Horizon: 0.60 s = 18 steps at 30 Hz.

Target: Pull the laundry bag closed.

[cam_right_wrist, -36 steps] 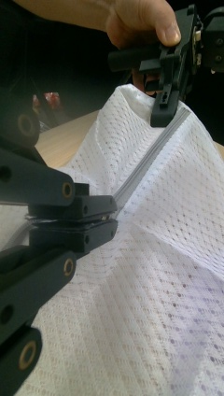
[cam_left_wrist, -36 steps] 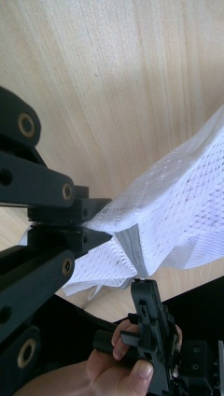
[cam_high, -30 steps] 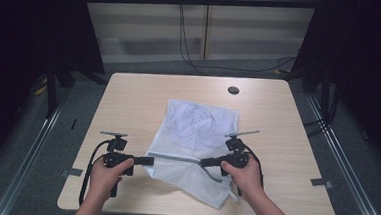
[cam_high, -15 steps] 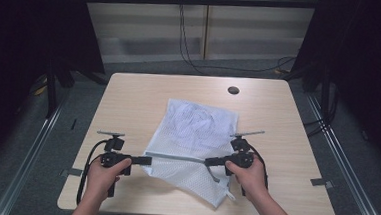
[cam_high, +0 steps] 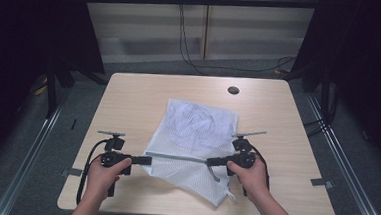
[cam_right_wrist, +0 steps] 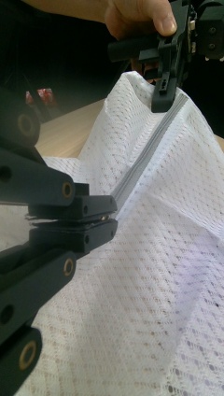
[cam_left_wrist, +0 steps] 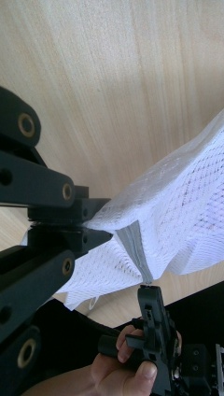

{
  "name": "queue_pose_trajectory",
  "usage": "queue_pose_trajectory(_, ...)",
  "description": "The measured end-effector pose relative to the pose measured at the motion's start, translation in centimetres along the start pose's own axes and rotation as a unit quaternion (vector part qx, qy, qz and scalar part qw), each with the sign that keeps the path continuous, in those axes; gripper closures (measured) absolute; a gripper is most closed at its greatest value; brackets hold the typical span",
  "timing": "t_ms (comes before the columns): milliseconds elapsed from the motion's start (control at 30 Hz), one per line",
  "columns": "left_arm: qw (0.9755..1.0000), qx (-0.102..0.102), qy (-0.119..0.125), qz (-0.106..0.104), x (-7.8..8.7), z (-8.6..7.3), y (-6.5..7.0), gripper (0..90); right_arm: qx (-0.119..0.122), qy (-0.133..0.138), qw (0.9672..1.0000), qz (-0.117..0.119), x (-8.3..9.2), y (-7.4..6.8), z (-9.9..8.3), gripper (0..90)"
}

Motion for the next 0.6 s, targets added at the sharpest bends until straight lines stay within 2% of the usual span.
queue_pose_trajectory(67, 1.0, 0.001, 0.0, 0.0, 0.0, 0.01, 0.0, 88.1, 0.001, 0.0, 1.0, 0.0, -0.01, 0.03, 0.01, 87.2)
queue_pose_trajectory(100, 0.9998, -0.016, -0.004, 0.004, 0.07, 0.02, -0.22, 88.1, 0.0, 0.0, 1.0, 0.0, -0.01, 0.03, 0.01, 87.2)
queue_pose_trajectory(233, 0.9999, -0.011, -0.002, 0.004, 0.13, 0.06, -0.23, 88.1, 0.0, -0.001, 1.0, -0.002, 0.07, 0.11, -0.02, 87.2)
queue_pose_trajectory(300, 0.9998, -0.017, -0.002, 0.007, 0.19, 0.09, -0.33, 88.1, -0.002, -0.001, 1.0, -0.003, 0.14, 0.17, -0.02, 87.2)
queue_pose_trajectory(367, 0.9999, -0.011, -0.003, 0.005, 0.14, 0.07, -0.24, 88.1, -0.002, 0.0, 1.0, -0.003, 0.18, 0.2, -0.05, 87.2)
queue_pose_trajectory(433, 0.9999, -0.013, -0.003, 0.005, 0.14, 0.08, -0.32, 88.1, -0.001, -0.001, 1.0, -0.003, 0.14, 0.2, -0.07, 87.2)
queue_pose_trajectory(467, 0.9997, -0.023, -0.002, 0.011, 0.19, 0.11, -0.48, 88.1, -0.002, -0.002, 1.0, -0.003, 0.13, 0.18, -0.07, 87.2)
queue_pose_trajectory(500, 1.0, -0.008, -0.003, 0.005, 0.15, 0.07, -0.32, 88.1, -0.002, -0.001, 1.0, -0.004, 0.14, 0.22, -0.09, 87.2)
queue_pose_trajectory(600, 1.0, -0.007, -0.001, 0.004, 0.19, 0.05, -0.46, 88.1, 0.0, 0.0, 1.0, -0.006, 0.23, 0.29, -0.16, 87.2)
Point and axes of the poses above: each handheld gripper's, and its own axes: x roughly backward along the jaws, z roughly out of its top, y roughly to its right, the point moved 2 cm from there along -x, roughly forward along the jaws, and after that the axes turned 10 degrees about z, right-handed, at the moved point
